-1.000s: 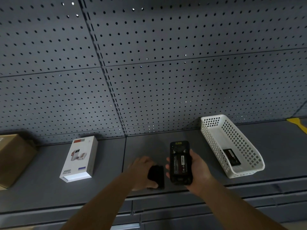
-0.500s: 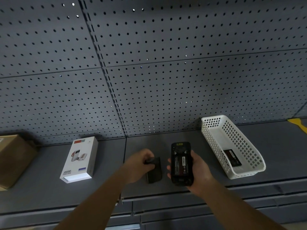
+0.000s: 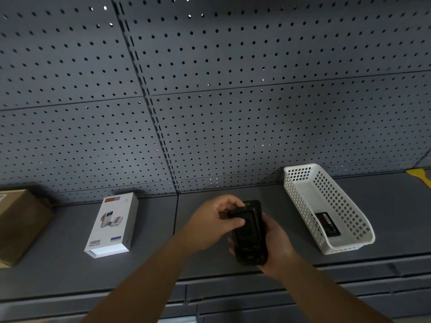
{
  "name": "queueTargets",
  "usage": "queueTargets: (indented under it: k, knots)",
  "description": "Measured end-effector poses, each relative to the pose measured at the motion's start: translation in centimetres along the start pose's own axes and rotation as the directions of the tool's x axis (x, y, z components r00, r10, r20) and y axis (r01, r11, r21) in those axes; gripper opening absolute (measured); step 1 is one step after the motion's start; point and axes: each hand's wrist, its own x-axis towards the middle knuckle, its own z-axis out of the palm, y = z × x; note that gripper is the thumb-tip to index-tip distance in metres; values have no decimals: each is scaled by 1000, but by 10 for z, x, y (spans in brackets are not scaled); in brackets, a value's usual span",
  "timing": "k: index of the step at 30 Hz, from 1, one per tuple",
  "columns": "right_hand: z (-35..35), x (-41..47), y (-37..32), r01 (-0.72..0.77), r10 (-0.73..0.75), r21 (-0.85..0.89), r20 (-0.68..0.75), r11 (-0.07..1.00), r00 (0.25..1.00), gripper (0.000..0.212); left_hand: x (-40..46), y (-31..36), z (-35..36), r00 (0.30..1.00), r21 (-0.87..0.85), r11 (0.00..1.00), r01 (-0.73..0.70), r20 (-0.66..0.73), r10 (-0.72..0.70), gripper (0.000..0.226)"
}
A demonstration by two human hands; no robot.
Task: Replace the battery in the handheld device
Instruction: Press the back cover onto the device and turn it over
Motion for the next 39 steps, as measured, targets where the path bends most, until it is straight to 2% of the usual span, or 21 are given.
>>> queueTargets:
  k: [4,9,12,22,27,32,36,39]
  knots:
    - [2,-4,-3,-12,12,-5,17,1000,1000,71,2,-7,5,1000,-38,999,11,18,-10,28]
    - [4,-7,-6,-21,21,7,26,1000,999,70,0,-11,6,999,41,999,-13,40,11,28]
    - [4,-6,-4,-18,18,4,28,1000,999,68,-2,-12,9,1000,63,998,-11,7,10,28]
    - [8,-8,-5,-32,31,14,50,999,998,67,-6,-18,18,983,340,933,-117,-92,156,26]
    - [9,-14,-8,-75,71,45,90,996,993,66,-7,-24,20,984,357,928,-105,-100,149,31]
    - [11,-14,-3,-56,53,37,70,998,996,65,-11,-28,23,981,350,931,-105,-118,155,29]
    - [9,-17,-4,-24,28,-48,79,999,996,57,-15,-30,31,975,217,976,-12,-216,60,30]
    - [7,-16,-4,-3,10,-128,55,992,998,50,-15,-28,32,937,22,976,216,-287,-201,47]
